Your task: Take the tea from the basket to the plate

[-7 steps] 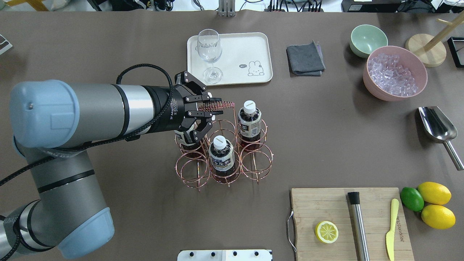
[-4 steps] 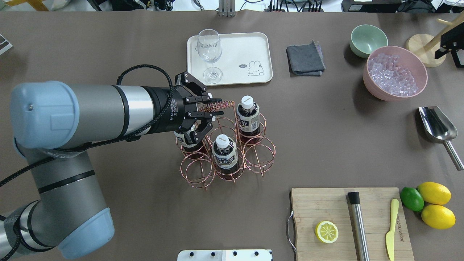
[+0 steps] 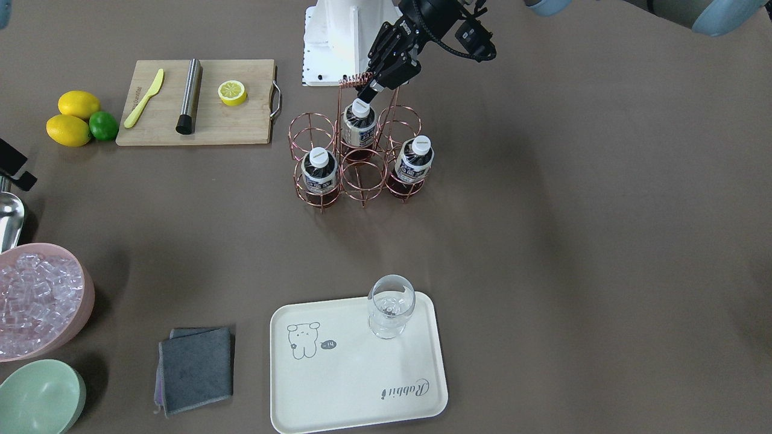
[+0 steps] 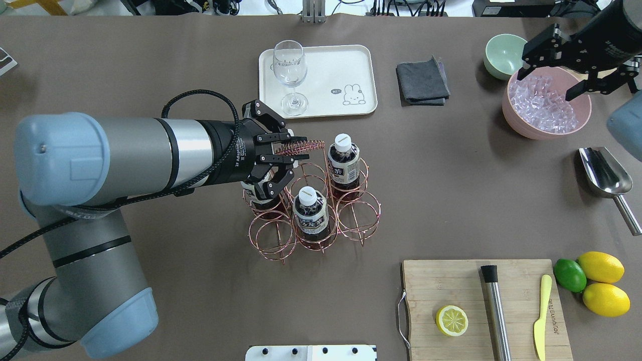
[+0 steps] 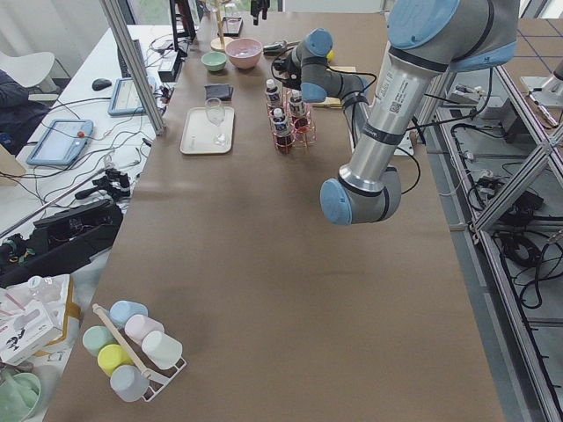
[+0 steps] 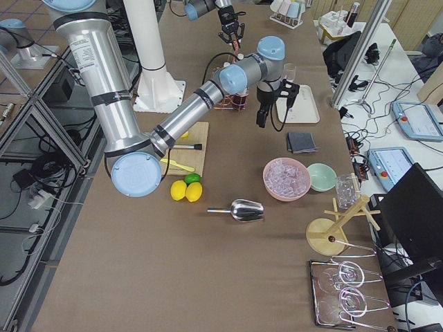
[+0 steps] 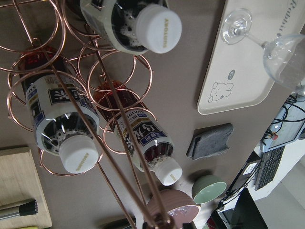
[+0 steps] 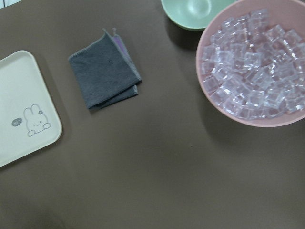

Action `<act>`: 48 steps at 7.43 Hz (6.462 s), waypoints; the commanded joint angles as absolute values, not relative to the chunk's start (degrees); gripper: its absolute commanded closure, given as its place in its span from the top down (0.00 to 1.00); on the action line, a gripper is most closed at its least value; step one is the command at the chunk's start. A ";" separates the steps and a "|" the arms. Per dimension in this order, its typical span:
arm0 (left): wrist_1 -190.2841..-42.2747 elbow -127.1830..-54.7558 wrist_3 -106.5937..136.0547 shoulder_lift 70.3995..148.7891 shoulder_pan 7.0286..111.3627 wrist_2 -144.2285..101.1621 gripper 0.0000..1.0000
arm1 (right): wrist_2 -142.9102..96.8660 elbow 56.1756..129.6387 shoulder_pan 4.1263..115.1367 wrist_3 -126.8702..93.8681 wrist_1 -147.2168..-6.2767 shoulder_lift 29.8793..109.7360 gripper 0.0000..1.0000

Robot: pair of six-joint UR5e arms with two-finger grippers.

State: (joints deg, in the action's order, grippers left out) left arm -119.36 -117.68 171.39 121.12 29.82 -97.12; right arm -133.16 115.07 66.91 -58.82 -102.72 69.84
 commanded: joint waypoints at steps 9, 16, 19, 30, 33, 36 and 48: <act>-119.79 -117.69 172.00 121.11 29.62 -97.12 0.00 | -129.91 91.76 50.11 -69.17 -113.10 38.16 0.99; -120.41 -117.69 172.00 120.59 29.62 -97.12 0.00 | -127.88 88.95 43.42 -69.00 -115.49 34.98 0.94; -120.50 -117.69 172.00 120.59 29.62 -97.12 0.00 | -128.58 88.86 43.33 -68.30 -115.49 35.33 0.65; -120.59 -117.69 172.00 120.59 29.62 -97.12 0.00 | -132.80 89.03 43.24 -68.29 -115.49 35.42 0.17; -120.59 -117.69 172.00 120.59 29.62 -97.12 0.00 | -132.72 90.34 43.33 -68.12 -116.45 35.59 0.00; -120.59 -117.69 172.00 120.59 29.62 -97.21 0.00 | -132.63 99.11 43.59 -64.34 -127.68 34.89 0.00; -120.41 -118.12 171.48 120.76 30.06 -99.40 0.00 | -126.46 86.90 51.04 -62.23 -114.24 29.97 0.00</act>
State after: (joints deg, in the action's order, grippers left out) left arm -120.51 -117.96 171.79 120.72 29.76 -98.36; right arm -126.12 95.42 48.47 -62.69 -124.16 29.99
